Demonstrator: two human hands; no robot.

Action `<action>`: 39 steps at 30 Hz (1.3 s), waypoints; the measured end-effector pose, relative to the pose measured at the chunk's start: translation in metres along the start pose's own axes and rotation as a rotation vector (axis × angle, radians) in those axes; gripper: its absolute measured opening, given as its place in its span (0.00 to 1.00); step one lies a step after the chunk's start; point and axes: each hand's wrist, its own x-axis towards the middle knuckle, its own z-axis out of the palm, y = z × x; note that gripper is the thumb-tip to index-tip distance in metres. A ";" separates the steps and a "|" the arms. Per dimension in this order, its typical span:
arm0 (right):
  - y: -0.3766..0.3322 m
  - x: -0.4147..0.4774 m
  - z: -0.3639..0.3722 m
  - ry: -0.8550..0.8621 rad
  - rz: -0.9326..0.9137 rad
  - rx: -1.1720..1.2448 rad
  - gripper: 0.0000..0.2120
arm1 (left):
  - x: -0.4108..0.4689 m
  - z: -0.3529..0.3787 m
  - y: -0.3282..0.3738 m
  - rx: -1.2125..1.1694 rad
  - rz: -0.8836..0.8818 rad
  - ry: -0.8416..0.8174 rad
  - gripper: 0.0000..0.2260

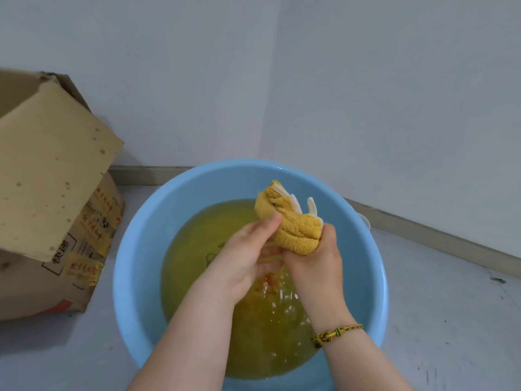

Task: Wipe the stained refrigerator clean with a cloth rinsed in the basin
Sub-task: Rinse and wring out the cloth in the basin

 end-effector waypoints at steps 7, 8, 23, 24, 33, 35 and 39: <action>-0.014 0.006 -0.032 -0.358 -0.121 0.124 0.19 | 0.003 0.001 0.010 -0.139 0.135 0.098 0.10; -0.018 0.011 -0.041 -0.387 -0.051 0.255 0.18 | -0.001 0.003 0.013 -0.125 0.157 0.064 0.10; -0.224 -0.004 -0.171 -0.361 0.238 0.320 0.14 | -0.122 0.140 0.189 0.217 0.176 0.243 0.07; -0.248 -0.012 -0.184 -0.278 0.224 0.304 0.12 | -0.138 0.155 0.211 0.261 0.158 0.215 0.06; -0.408 -0.109 -0.286 0.175 0.091 0.194 0.08 | -0.261 0.261 0.342 0.324 -0.057 -0.266 0.06; -0.429 -0.138 -0.307 0.270 0.105 0.200 0.08 | -0.285 0.281 0.353 0.371 -0.047 -0.331 0.06; -0.456 -0.208 -0.361 0.554 0.147 0.320 0.08 | -0.340 0.321 0.360 0.342 -0.113 -0.438 0.11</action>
